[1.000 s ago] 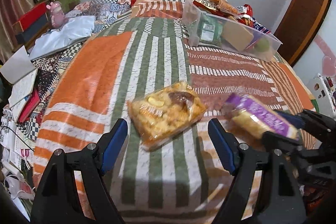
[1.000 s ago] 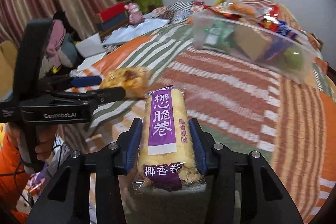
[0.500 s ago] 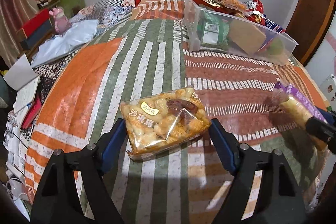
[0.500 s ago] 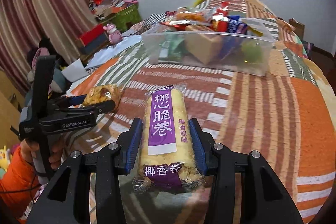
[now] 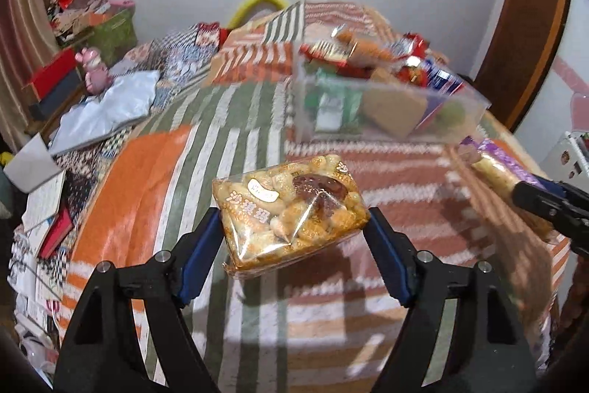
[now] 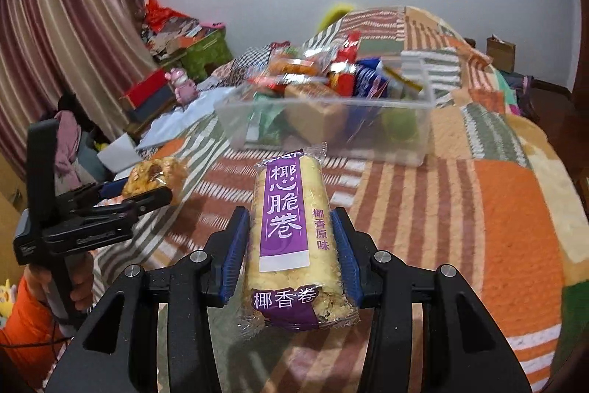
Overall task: Organize snacks
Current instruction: 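Lower both snacks into the clear box and open both tools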
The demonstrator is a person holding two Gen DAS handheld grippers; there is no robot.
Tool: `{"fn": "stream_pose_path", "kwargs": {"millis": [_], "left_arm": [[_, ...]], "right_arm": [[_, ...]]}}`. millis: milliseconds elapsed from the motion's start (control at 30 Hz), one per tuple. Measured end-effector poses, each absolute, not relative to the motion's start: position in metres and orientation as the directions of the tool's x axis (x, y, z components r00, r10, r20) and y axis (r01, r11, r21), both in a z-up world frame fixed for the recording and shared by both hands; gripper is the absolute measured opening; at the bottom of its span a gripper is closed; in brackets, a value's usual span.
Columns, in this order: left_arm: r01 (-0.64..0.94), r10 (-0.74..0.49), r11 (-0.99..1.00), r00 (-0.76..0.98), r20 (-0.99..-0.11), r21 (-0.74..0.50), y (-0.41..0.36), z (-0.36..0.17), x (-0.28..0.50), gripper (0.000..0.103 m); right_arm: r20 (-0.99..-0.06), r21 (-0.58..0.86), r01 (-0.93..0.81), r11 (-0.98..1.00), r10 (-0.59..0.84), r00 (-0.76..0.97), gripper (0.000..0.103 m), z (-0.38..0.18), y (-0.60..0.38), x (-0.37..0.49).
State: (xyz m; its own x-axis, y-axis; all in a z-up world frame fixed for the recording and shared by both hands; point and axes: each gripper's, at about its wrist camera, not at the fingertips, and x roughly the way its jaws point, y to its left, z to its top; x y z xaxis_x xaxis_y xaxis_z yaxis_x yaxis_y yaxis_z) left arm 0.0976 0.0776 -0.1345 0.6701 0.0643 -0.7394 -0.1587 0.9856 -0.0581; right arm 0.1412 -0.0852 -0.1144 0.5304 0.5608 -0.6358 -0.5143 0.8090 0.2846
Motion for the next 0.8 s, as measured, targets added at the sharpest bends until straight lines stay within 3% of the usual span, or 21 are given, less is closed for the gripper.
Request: {"fn": "stream_pose_path", "kwargs": {"millis": [433,800], "left_arm": [[-0.080,-0.037,0.987,0.728,-0.685,-0.138,0.069,-0.089,0.180,0.077],[-0.081,-0.036,0.988,0.693,-0.720,-0.128,0.074,-0.115,0.260,0.077]], "right_arm": [[-0.590,0.259,-0.423,0.868,0.489,0.642,0.042,-0.083,-0.100,0.213],[-0.666,0.200,-0.343,0.918,0.384,0.639,0.042,-0.105,-0.086,0.285]]}}
